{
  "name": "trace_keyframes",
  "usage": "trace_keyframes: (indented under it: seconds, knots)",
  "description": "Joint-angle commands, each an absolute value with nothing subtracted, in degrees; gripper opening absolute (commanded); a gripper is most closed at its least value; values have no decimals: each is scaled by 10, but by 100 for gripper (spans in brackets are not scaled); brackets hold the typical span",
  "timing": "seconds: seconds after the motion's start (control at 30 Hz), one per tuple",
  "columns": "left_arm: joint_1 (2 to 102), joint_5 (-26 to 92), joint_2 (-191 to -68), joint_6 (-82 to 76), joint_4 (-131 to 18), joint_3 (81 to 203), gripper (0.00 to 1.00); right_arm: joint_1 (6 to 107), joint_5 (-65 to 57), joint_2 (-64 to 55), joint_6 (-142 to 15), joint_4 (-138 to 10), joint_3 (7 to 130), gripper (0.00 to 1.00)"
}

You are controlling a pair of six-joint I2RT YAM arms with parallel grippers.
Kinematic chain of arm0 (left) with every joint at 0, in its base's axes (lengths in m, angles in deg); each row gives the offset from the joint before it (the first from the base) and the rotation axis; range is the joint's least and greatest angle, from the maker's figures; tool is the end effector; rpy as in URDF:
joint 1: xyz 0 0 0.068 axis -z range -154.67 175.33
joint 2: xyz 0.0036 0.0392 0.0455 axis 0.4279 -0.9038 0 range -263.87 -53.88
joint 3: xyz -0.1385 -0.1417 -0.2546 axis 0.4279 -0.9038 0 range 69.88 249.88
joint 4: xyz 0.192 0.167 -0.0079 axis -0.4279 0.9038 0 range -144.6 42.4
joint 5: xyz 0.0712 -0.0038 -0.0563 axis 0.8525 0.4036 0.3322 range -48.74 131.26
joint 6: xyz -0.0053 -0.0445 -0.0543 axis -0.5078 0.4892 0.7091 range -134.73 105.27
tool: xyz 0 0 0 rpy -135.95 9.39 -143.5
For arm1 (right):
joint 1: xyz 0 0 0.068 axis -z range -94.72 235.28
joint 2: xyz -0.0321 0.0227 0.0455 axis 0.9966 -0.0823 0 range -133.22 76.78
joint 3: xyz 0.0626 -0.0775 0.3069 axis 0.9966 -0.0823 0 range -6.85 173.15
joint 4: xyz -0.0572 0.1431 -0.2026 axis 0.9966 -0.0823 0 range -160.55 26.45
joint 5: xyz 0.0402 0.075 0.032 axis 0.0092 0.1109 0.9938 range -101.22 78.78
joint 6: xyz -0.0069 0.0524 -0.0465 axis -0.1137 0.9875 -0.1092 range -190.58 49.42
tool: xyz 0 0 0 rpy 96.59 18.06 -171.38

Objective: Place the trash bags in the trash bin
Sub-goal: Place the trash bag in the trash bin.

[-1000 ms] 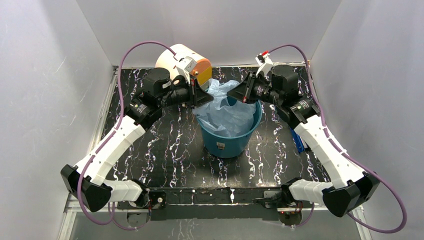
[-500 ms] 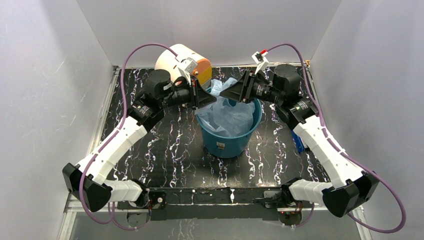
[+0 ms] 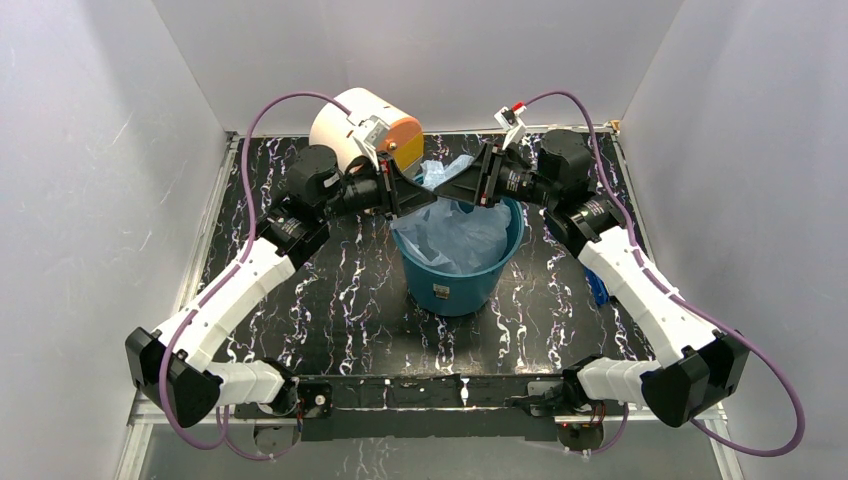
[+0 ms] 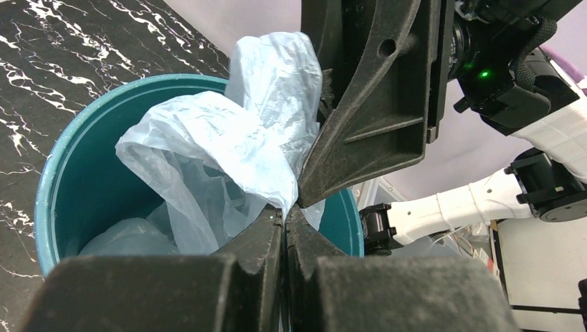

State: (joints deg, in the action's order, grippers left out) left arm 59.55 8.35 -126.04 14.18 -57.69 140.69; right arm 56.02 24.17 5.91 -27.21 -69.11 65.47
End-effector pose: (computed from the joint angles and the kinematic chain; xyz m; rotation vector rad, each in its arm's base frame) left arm 0.2179 -0.1860 0.4715 0.5701 1.6021 -1.2870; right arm 0.2222 0.1627 0.4687 -0.3045 1.8227 1.4318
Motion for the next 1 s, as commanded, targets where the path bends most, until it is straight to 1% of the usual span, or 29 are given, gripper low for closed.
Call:
trace_keyframes:
  seconds: [0.0, 0.07, 0.17, 0.23, 0.33, 0.4, 0.43, 0.47, 0.5, 0.63, 0.77, 0.87, 0.97]
  knots:
    - [590, 81, -1237, 157, -612, 1405, 0, 563, 247, 72, -273, -658, 660, 32]
    - [587, 99, -1234, 151, -595, 1408, 0, 564, 234, 75, -282, -672, 661, 30]
    - [579, 135, -1228, 142, -565, 1412, 0, 564, 212, 83, -299, -695, 664, 24]
    - [574, 155, -1225, 139, -552, 1413, 0, 564, 216, 83, -311, -704, 670, 15]
    - [568, 165, -1223, 139, -549, 1411, 2, 565, 219, 79, -324, -716, 682, 6]
    - [565, 171, -1221, 138, -542, 1412, 2, 566, 205, 78, -338, -739, 696, 3]
    - [564, 173, -1219, 134, -532, 1414, 5, 567, 187, 79, -348, -755, 703, 1]
    - [563, 175, -1218, 131, -527, 1416, 11, 567, 170, 81, -359, -771, 707, 0]
    - [562, 176, -1217, 128, -524, 1418, 12, 567, 157, 84, -368, -779, 708, 0]
    - [560, 195, -1213, 107, -493, 1425, 12, 570, 109, 90, -404, -839, 735, 0]
    - [559, 281, -1200, 65, -420, 1427, 10, 582, 33, 97, -452, -934, 771, 0]
    - [558, 336, -1179, 49, -387, 1414, 8, 613, 59, 102, -475, -972, 778, 0]
    - [557, 374, -1156, 48, -373, 1395, 7, 669, 43, 99, -497, -1036, 788, 0]
